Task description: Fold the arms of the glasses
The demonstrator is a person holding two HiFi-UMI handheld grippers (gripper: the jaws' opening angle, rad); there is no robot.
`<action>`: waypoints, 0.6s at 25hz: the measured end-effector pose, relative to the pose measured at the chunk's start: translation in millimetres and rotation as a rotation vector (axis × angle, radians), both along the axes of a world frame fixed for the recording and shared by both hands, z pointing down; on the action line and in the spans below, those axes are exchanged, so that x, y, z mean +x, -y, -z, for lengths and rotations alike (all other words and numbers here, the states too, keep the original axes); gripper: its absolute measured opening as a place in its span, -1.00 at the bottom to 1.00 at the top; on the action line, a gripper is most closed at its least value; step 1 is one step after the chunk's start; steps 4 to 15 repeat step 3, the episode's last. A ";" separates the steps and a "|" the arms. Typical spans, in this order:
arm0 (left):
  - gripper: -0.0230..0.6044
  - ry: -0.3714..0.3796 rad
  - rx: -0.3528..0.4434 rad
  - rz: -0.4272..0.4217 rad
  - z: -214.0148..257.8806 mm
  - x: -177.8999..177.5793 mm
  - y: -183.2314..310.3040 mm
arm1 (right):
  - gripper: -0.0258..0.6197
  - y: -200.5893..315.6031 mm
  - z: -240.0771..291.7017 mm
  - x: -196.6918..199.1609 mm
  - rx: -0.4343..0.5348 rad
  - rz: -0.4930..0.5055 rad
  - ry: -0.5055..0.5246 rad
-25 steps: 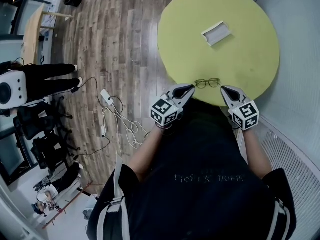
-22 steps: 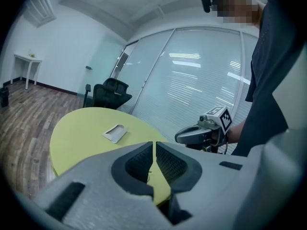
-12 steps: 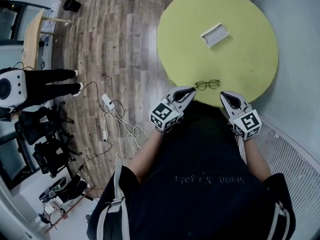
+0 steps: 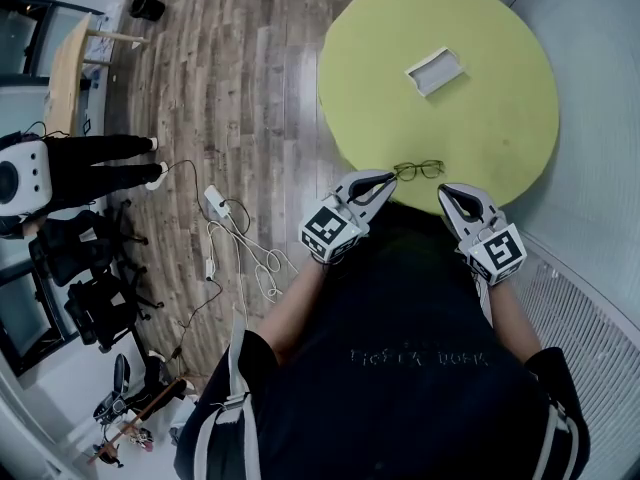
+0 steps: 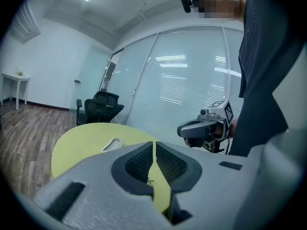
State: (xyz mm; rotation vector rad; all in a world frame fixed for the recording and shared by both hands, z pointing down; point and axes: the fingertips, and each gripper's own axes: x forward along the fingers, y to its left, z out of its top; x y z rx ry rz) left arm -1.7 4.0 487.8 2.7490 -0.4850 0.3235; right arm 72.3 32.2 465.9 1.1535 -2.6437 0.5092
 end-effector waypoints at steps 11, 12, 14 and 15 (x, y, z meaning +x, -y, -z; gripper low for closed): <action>-0.82 -0.003 0.010 0.002 4.9 -4.7 -0.5 | -0.83 1.1 6.2 -3.6 0.024 -0.011 0.012; -0.82 -0.003 0.010 0.002 4.9 -4.7 -0.5 | -0.83 1.1 6.2 -3.6 0.024 -0.011 0.012; -0.82 -0.003 0.010 0.002 4.9 -4.7 -0.5 | -0.83 1.1 6.2 -3.6 0.024 -0.011 0.012; -0.82 -0.003 0.010 0.002 4.9 -4.7 -0.5 | -0.83 1.1 6.2 -3.6 0.024 -0.011 0.012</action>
